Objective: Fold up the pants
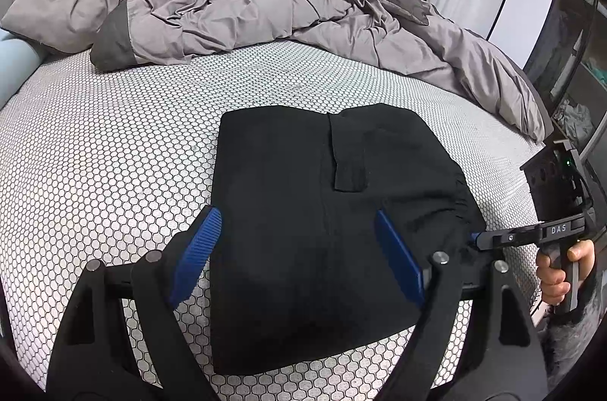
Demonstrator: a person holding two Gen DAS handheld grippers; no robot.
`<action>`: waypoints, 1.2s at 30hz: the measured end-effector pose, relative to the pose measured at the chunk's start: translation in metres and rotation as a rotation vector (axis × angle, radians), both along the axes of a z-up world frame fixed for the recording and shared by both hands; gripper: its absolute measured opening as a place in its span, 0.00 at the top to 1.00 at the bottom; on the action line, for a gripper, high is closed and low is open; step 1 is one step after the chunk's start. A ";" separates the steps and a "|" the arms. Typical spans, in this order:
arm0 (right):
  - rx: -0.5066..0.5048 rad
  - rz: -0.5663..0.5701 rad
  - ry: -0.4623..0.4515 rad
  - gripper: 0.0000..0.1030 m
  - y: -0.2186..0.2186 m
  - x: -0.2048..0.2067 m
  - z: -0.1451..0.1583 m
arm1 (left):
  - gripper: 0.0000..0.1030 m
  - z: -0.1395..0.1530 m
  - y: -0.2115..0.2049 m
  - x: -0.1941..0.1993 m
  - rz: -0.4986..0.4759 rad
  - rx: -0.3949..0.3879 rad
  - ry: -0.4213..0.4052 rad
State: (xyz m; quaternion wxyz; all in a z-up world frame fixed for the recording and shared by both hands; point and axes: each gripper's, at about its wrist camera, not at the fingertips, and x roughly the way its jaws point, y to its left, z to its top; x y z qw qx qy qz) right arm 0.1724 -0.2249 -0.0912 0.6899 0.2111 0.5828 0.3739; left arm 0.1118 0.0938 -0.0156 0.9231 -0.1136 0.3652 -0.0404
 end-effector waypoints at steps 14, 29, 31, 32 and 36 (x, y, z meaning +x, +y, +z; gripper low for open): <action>-0.058 0.012 -0.165 0.93 0.017 -0.010 0.024 | 0.21 0.001 -0.004 -0.004 0.001 0.015 -0.006; -0.122 -0.038 -0.318 0.74 0.017 -0.019 0.061 | 0.21 -0.014 -0.036 0.000 -0.113 0.118 0.027; -0.133 -0.039 -0.385 0.74 0.036 -0.022 0.067 | 0.21 -0.017 -0.052 -0.004 -0.187 0.126 0.022; -0.154 -0.020 -0.401 0.74 0.049 -0.023 0.066 | 0.21 -0.021 -0.061 -0.005 -0.236 0.124 0.027; -0.255 0.101 -0.424 0.74 0.105 -0.023 0.039 | 0.21 -0.041 -0.078 -0.003 -0.313 0.178 0.075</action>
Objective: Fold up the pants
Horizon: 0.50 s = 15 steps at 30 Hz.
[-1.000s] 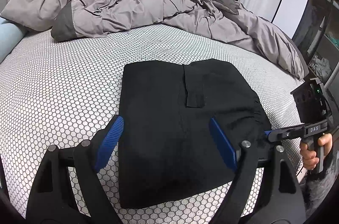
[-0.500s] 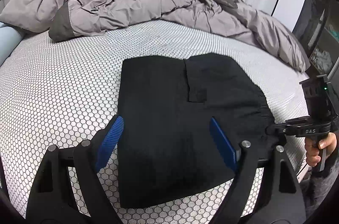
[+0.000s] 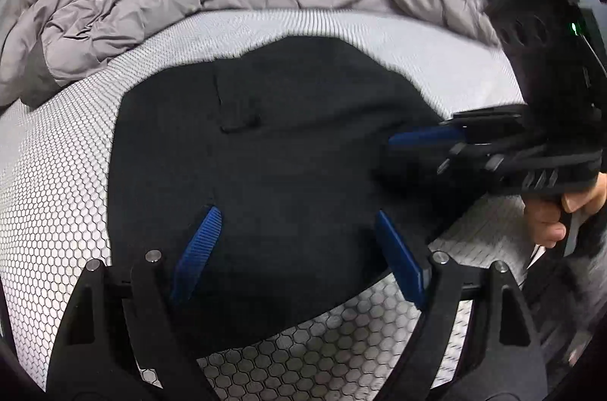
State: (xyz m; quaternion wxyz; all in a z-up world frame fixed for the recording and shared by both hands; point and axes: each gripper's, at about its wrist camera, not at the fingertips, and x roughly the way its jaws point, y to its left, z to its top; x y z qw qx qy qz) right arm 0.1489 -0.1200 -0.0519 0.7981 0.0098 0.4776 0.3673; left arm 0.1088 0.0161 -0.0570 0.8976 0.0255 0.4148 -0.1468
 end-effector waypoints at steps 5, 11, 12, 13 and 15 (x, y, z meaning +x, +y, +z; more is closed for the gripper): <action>-0.192 0.073 -0.094 0.74 0.017 -0.011 -0.022 | 0.21 -0.016 -0.001 -0.004 -0.002 0.127 0.022; -0.250 0.110 -0.142 0.70 -0.001 -0.025 -0.003 | 0.23 0.002 0.021 -0.011 0.076 0.087 -0.001; -0.239 0.107 -0.149 0.63 -0.001 -0.028 0.001 | 0.23 0.008 0.024 -0.011 0.096 0.057 -0.015; -0.195 0.093 -0.156 0.60 -0.001 -0.028 0.006 | 0.23 0.015 0.027 -0.011 0.114 0.022 -0.035; -0.123 0.084 -0.153 0.59 0.004 -0.025 0.011 | 0.23 0.025 0.030 -0.008 0.119 -0.051 -0.069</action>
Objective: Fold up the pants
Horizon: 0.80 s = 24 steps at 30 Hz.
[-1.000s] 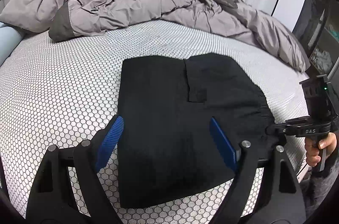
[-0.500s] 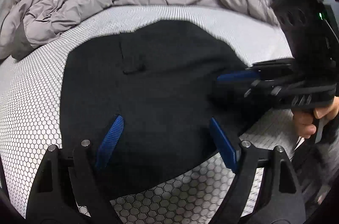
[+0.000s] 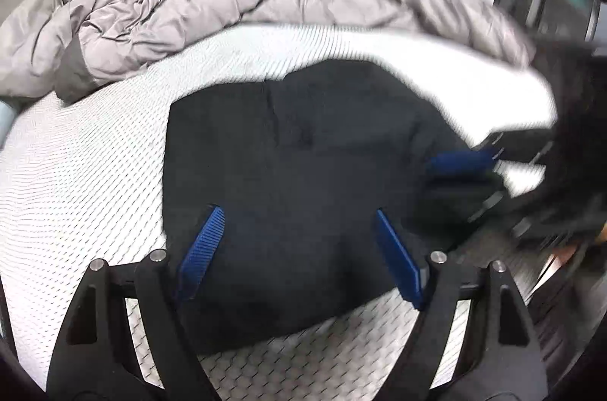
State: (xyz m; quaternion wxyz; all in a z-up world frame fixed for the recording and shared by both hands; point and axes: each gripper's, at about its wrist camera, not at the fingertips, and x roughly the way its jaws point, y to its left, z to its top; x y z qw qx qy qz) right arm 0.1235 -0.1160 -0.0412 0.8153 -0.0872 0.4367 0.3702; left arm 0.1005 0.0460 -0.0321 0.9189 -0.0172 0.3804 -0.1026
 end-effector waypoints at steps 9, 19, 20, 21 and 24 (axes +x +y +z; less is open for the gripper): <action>-0.172 -0.035 -0.019 0.59 0.042 0.015 -0.034 | 0.44 -0.039 -0.007 0.023 -0.042 0.092 0.066; -0.104 -0.061 -0.011 0.57 0.020 0.012 -0.010 | 0.44 -0.016 0.007 0.001 0.015 0.053 0.050; -0.089 -0.065 -0.018 0.56 0.025 0.016 -0.009 | 0.44 -0.005 0.013 -0.004 0.025 0.014 0.016; -0.098 -0.071 -0.027 0.55 0.033 0.022 -0.012 | 0.44 0.001 0.015 -0.008 0.027 -0.006 -0.005; -0.146 -0.099 -0.003 0.54 0.048 0.037 -0.032 | 0.44 0.009 0.024 0.000 0.045 -0.035 -0.055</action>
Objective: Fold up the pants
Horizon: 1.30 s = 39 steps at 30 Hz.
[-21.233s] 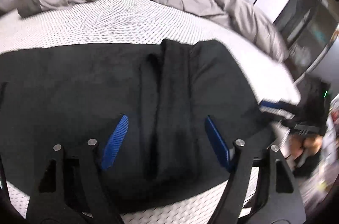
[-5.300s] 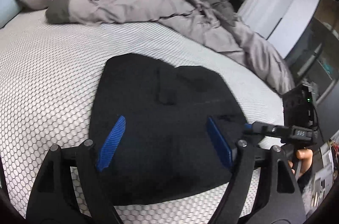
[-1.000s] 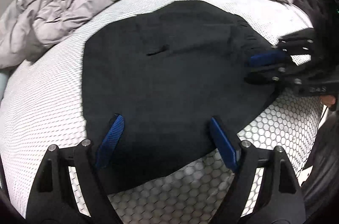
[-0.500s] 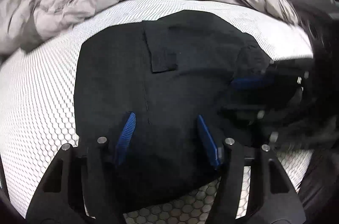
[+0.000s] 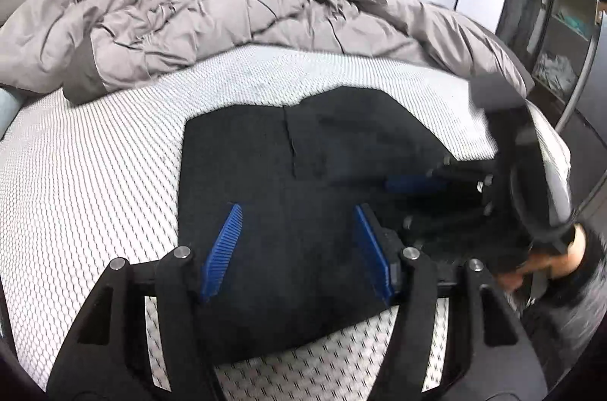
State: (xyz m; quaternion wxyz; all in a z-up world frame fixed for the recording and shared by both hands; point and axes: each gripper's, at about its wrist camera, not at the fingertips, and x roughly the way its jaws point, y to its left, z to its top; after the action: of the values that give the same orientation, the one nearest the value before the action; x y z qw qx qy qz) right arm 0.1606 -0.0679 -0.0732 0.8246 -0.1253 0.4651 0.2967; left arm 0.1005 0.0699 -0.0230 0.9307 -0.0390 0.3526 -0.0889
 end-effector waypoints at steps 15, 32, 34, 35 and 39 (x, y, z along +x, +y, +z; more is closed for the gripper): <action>0.057 0.040 -0.043 0.52 -0.018 -0.012 0.029 | 0.43 -0.005 0.015 0.028 0.014 0.023 0.039; 0.013 0.027 0.017 0.53 -0.034 0.009 0.027 | 0.38 -0.013 0.067 0.059 0.086 0.000 0.124; 0.048 0.004 -0.001 0.53 -0.024 0.018 0.033 | 0.38 -0.004 0.060 0.073 0.063 0.007 0.081; 0.046 -0.001 -0.006 0.53 -0.016 0.023 0.034 | 0.38 -0.007 0.054 0.087 0.050 0.019 0.100; -0.052 0.005 -0.019 0.60 0.028 0.050 0.022 | 0.38 -0.035 0.045 0.123 0.053 0.048 0.190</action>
State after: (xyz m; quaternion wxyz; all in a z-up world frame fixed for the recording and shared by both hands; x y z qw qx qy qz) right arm 0.2102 -0.0399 -0.0515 0.8247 -0.1508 0.4644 0.2854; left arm 0.2231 0.1148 -0.0576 0.8958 -0.0343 0.4401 -0.0516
